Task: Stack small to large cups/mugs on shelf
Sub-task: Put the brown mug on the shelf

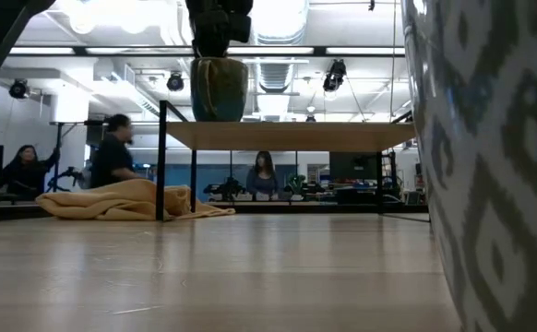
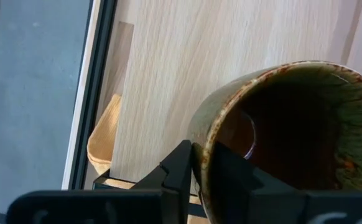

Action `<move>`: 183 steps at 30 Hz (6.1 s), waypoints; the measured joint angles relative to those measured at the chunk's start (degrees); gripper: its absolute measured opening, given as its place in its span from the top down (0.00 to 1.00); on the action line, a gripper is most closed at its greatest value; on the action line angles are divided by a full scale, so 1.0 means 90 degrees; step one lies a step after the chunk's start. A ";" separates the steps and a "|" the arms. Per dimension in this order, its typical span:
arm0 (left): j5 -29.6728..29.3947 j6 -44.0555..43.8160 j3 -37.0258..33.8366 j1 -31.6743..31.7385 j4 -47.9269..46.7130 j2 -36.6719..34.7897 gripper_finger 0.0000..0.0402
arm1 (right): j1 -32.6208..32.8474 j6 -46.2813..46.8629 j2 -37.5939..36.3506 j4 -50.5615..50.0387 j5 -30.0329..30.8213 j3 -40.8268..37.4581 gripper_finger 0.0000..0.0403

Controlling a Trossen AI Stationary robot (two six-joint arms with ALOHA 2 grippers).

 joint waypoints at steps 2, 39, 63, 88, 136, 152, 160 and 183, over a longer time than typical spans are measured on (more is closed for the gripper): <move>-0.0022 -0.0002 -0.0091 0.0003 0.0012 0.0000 0.90 | 0.0000 0.0002 0.0002 0.0000 0.0000 0.0000 0.80; -0.0064 -0.0485 0.0168 -0.0025 -0.0051 -0.0636 0.68 | 0.0000 0.0021 0.0000 -0.0143 0.0002 0.0002 0.82; 0.0714 -0.2800 -0.2357 -0.2476 0.4089 -0.3772 0.68 | -0.0002 0.0023 -0.0012 0.0332 -0.0052 0.0002 0.80; 0.0510 -0.5498 -0.8953 -0.3054 0.9780 -0.7478 0.68 | 0.0012 -0.2732 0.0799 0.2511 -0.2028 0.2191 0.77; -0.0163 -0.4663 -0.9373 -0.3286 0.6808 -0.7144 0.68 | 0.0012 -0.2577 0.3262 -0.0118 -0.2002 0.5314 0.81; 0.1617 -0.4873 -0.8444 -0.3285 0.7686 -0.6512 0.68 | 0.0012 -0.2546 0.3235 -0.0385 -0.1999 0.5309 0.81; 0.1295 -0.5510 -0.8470 -0.3279 0.7901 -0.6540 0.68 | 0.0012 -0.2548 0.3247 -0.0460 -0.2000 0.5306 0.82; -0.1218 -0.5461 -0.8414 -0.3365 0.7029 -0.6363 1.00 | 0.0012 -0.2429 0.3252 -0.0472 -0.1999 0.5306 0.83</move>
